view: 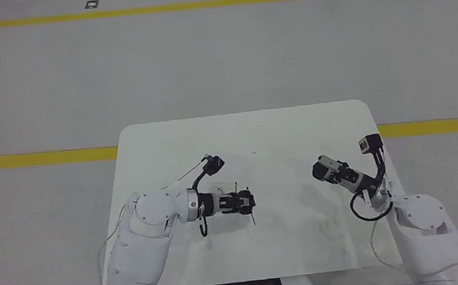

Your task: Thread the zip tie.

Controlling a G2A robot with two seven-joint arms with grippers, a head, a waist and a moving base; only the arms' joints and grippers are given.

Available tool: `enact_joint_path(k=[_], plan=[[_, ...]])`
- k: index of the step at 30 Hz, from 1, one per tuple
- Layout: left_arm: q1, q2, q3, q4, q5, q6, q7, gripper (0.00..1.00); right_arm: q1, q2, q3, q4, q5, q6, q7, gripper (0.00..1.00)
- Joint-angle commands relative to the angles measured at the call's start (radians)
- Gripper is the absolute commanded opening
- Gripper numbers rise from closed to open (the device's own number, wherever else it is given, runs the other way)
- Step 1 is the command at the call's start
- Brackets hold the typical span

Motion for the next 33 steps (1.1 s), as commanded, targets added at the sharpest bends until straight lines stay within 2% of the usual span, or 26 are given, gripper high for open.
enact_joint_path(k=[1, 6, 17, 19, 22, 26, 33], plan=[[0.018, 0.008, -0.010, -0.023, 0.009, 0.004, 0.011, 0.00, 0.000, 0.000, 0.000, 0.000, 0.000, 0.000, 0.000, 1.00], [0.036, 0.027, -0.033, -0.044, -0.035, -0.012, -0.026, 0.00, 0.000, 0.000, 0.000, 0.000, 0.000, 0.000, 0.000, 1.00], [0.036, 0.027, -0.033, -0.044, -0.035, -0.012, -0.026, 0.00, 0.000, 0.000, 0.000, 0.000, 0.000, 0.000, 0.000, 1.00], [0.040, 0.031, -0.033, -0.038, -0.041, -0.015, 0.002, 0.00, 0.000, 0.000, 0.000, 0.000, 0.000, 0.000, 0.000, 1.00], [0.046, 0.043, -0.073, -0.039, -0.084, -0.021, -0.019, 0.00, 0.000, 0.000, 0.000, 0.000, 0.000, 0.000, 0.000, 1.00], [0.074, 0.063, -0.148, -0.048, -0.126, -0.053, -0.032, 0.00, 0.000, 0.000, 0.000, 0.000, 0.000, 0.000, 0.000, 1.00], [0.108, 0.093, -0.219, -0.050, -0.180, -0.112, -0.078, 0.00, 0.000, 0.000, 0.000, 0.000, 0.000, 0.000, 0.000, 1.00]])
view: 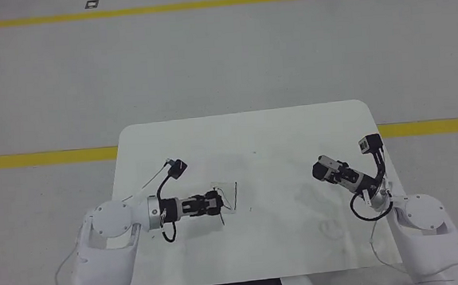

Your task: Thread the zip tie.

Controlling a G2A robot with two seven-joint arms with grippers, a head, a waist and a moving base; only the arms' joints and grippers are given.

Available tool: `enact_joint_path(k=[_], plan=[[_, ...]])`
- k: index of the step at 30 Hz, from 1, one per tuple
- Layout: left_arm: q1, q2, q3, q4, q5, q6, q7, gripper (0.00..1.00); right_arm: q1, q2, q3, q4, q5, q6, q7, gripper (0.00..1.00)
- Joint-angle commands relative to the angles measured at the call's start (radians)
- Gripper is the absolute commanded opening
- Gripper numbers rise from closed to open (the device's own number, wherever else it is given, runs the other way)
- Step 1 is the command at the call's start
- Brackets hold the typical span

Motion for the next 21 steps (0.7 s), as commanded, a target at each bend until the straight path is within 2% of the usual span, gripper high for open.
enact_joint_path(k=[1, 5, 8, 11, 16, 21], plan=[[0.009, 0.008, -0.015, 0.000, -0.010, -0.013, -0.009, 0.00, 0.000, 0.000, 0.000, 0.000, 0.000, 0.000, 0.000, 1.00], [0.019, 0.023, -0.040, 0.006, -0.033, -0.034, -0.019, 0.00, 0.000, 0.000, 0.000, 0.000, 0.000, 0.000, 0.000, 1.00], [0.023, 0.032, -0.054, 0.021, -0.081, -0.043, -0.022, 0.00, 0.000, 0.000, 0.000, 0.000, 0.000, 0.000, 0.000, 1.00], [0.021, 0.041, -0.058, 0.040, -0.145, -0.047, -0.026, 0.00, 0.000, 0.000, 0.000, 0.000, 0.000, 0.000, 0.000, 1.00], [0.023, 0.060, -0.062, 0.043, -0.190, -0.059, -0.026, 0.00, 0.000, 0.000, 0.000, 0.000, 0.000, 0.000, 0.000, 1.00], [0.023, 0.060, -0.062, 0.043, -0.190, -0.059, -0.026, 0.00, 0.000, 0.000, 0.000, 0.000, 0.000, 0.000, 0.000, 1.00]])
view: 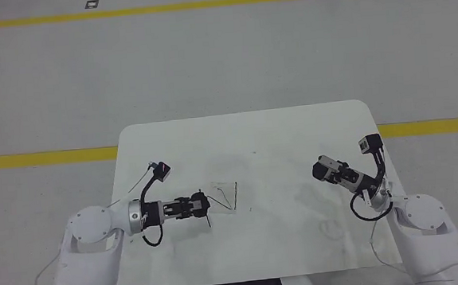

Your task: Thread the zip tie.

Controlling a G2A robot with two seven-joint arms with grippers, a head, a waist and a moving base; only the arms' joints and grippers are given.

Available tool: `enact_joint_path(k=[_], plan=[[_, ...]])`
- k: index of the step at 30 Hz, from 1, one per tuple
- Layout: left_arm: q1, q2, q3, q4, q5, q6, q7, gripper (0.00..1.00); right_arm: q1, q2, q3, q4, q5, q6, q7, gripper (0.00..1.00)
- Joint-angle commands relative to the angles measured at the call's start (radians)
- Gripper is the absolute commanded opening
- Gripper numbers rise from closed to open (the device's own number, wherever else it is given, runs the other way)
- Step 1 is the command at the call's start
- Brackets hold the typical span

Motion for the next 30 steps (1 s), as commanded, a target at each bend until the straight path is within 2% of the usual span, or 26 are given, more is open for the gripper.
enact_joint_path(k=[1, 5, 10, 14, 18, 21, 23, 25, 30], plan=[[0.000, 0.000, 0.000, 0.000, 0.000, 0.000, 0.000, 0.00, 0.003, 0.000, -0.005, -0.007, -0.008, 0.002, -0.001, 1.00], [0.000, 0.000, 0.000, 0.000, 0.000, 0.000, 0.000, 0.00, 0.065, 0.005, -0.061, -0.046, -0.095, 0.025, 0.050, 1.00], [0.000, 0.000, 0.000, 0.000, 0.000, 0.000, 0.000, 0.00, 0.204, 0.009, -0.166, -0.038, -0.228, 0.058, 0.136, 1.00], [0.000, 0.000, 0.000, 0.000, 0.000, 0.000, 0.000, 0.00, 0.315, 0.006, -0.266, 0.006, -0.300, 0.082, 0.197, 1.00], [0.000, 0.000, 0.000, 0.000, 0.000, 0.000, 0.000, 0.00, 0.414, -0.004, -0.374, 0.074, -0.376, 0.101, 0.202, 1.00], [0.000, 0.000, 0.000, 0.000, 0.000, 0.000, 0.000, 0.00, 0.476, -0.016, -0.462, 0.128, -0.415, 0.089, 0.192, 1.00], [0.000, 0.000, 0.000, 0.000, 0.000, 0.000, 0.000, 0.00, 0.514, -0.027, -0.524, 0.173, -0.404, 0.066, 0.188, 1.00], [0.000, 0.000, 0.000, 0.000, 0.000, 0.000, 0.000, 0.00, 0.539, -0.034, -0.561, 0.201, -0.432, 0.063, 0.169, 1.00], [0.000, 0.000, 0.000, 0.000, 0.000, 0.000, 0.000, 0.00, 0.539, -0.034, -0.561, 0.201, -0.432, 0.063, 0.169, 1.00]])
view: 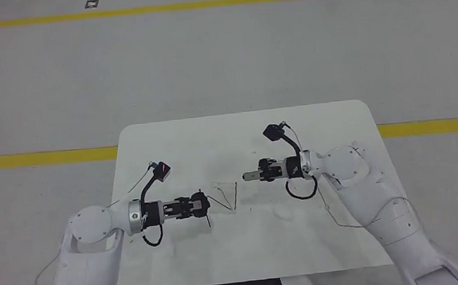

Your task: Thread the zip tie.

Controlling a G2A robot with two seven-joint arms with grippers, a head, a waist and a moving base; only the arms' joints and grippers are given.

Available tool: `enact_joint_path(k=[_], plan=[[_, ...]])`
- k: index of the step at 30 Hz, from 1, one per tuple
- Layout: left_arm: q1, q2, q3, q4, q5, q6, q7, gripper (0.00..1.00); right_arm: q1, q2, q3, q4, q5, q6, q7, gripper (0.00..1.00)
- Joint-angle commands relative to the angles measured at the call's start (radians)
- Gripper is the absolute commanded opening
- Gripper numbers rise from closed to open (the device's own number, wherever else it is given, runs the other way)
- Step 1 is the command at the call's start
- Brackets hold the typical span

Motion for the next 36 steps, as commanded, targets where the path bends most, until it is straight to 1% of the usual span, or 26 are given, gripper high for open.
enact_joint_path(k=[1, 10, 11, 13, 15, 19, 21, 22, 24, 28, 32, 36], plan=[[0.000, 0.000, 0.000, 0.000, 0.000, 0.000, 0.000, 0.00, 0.000, 0.000, 0.000, 0.000, 0.000, 0.000, 0.000, 1.00], [0.000, 0.000, 0.000, 0.000, 0.000, 0.000, 0.000, 0.00, 0.000, 0.000, 0.000, 0.000, 0.000, 0.000, 0.000, 1.00], [0.000, 0.000, 0.000, 0.000, 0.000, 0.000, 0.000, 0.00, 0.000, -0.001, -0.007, -0.007, 0.004, -0.006, -0.007, 1.00], [0.000, 0.000, 0.000, 0.000, 0.000, 0.000, 0.000, 0.00, 0.026, -0.005, -0.033, -0.003, -0.002, -0.041, 0.010, 1.00], [0.000, 0.000, 0.000, 0.000, 0.000, 0.000, 0.000, 0.00, 0.075, -0.012, -0.076, 0.013, -0.021, -0.063, 0.033, 1.00], [0.000, 0.000, 0.000, 0.000, 0.000, 0.000, 0.000, 0.00, 0.170, -0.033, -0.178, 0.058, -0.029, -0.063, 0.073, 1.00], [0.000, 0.000, 0.000, 0.000, 0.000, 0.000, 0.000, 0.00, 0.214, -0.045, -0.228, 0.089, -0.022, -0.063, 0.075, 1.00], [0.002, 0.001, 0.004, 0.001, 0.002, 0.001, 0.022, 0.00, 0.232, -0.050, -0.252, 0.100, -0.023, -0.063, 0.081, 1.00], [0.011, 0.005, 0.006, 0.000, 0.002, -0.001, 0.043, 0.00, 0.267, -0.060, -0.298, 0.139, -0.026, -0.063, 0.072, 1.00], [0.031, 0.017, -0.024, 0.005, -0.016, -0.002, 0.060, 0.00, 0.315, -0.076, -0.376, 0.193, -0.032, -0.063, 0.052, 1.00], [0.047, 0.029, -0.059, 0.015, -0.023, -0.008, 0.081, 0.00, 0.350, -0.089, -0.442, 0.226, -0.031, -0.063, 0.017, 1.00], [0.052, 0.042, -0.092, 0.029, -0.029, -0.017, 0.090, 0.00, 0.384, -0.103, -0.507, 0.260, -0.031, -0.063, -0.019, 1.00]])
